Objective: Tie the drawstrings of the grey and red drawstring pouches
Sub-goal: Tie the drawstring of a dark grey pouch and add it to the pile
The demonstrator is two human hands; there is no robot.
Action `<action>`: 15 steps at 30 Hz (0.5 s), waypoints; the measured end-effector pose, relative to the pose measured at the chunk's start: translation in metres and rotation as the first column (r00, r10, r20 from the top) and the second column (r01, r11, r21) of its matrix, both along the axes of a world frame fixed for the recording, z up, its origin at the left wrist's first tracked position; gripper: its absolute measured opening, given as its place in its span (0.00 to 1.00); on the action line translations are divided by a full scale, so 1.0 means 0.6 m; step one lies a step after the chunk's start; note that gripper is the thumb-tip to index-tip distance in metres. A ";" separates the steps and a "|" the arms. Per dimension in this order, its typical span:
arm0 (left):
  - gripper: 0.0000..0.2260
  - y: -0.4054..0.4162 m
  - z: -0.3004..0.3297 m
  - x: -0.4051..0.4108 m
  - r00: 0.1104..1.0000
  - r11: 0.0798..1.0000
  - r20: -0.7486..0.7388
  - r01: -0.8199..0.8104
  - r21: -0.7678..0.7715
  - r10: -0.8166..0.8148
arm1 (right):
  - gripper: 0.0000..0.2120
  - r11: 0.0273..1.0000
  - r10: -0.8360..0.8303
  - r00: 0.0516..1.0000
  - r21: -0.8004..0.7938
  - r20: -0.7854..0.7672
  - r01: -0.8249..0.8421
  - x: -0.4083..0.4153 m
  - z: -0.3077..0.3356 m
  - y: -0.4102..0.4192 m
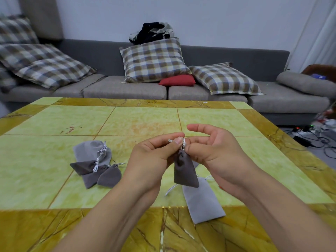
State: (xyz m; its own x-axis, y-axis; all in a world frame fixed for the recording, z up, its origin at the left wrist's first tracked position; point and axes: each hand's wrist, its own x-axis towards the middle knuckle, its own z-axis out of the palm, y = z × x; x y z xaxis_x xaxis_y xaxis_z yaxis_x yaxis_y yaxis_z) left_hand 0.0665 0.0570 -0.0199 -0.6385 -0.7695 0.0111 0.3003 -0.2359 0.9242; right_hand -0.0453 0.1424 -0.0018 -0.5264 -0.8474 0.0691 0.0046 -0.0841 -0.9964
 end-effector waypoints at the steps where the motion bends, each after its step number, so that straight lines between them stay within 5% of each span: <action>1: 0.06 0.000 0.000 0.000 1.000 0.999 -0.014 0.024 0.036 -0.024 | 0.23 1.000 0.008 0.999 -0.002 0.036 -0.008 -0.001 -0.002 -0.001; 5: 0.05 -0.007 -0.001 0.001 1.000 0.998 -0.009 0.017 0.059 -0.016 | 0.20 0.999 0.036 0.999 0.006 0.006 -0.036 0.002 -0.005 -0.002; 11: 0.04 -0.002 -0.009 0.001 0.994 0.990 0.067 -0.075 -0.119 0.084 | 0.17 0.994 -0.102 0.856 -0.025 -0.507 0.103 0.017 -0.007 -0.002; 15: 0.05 -0.006 -0.006 0.002 0.997 0.995 0.047 -0.064 -0.076 0.068 | 0.20 0.987 -0.158 0.865 -0.081 -0.477 0.136 0.022 -0.005 0.001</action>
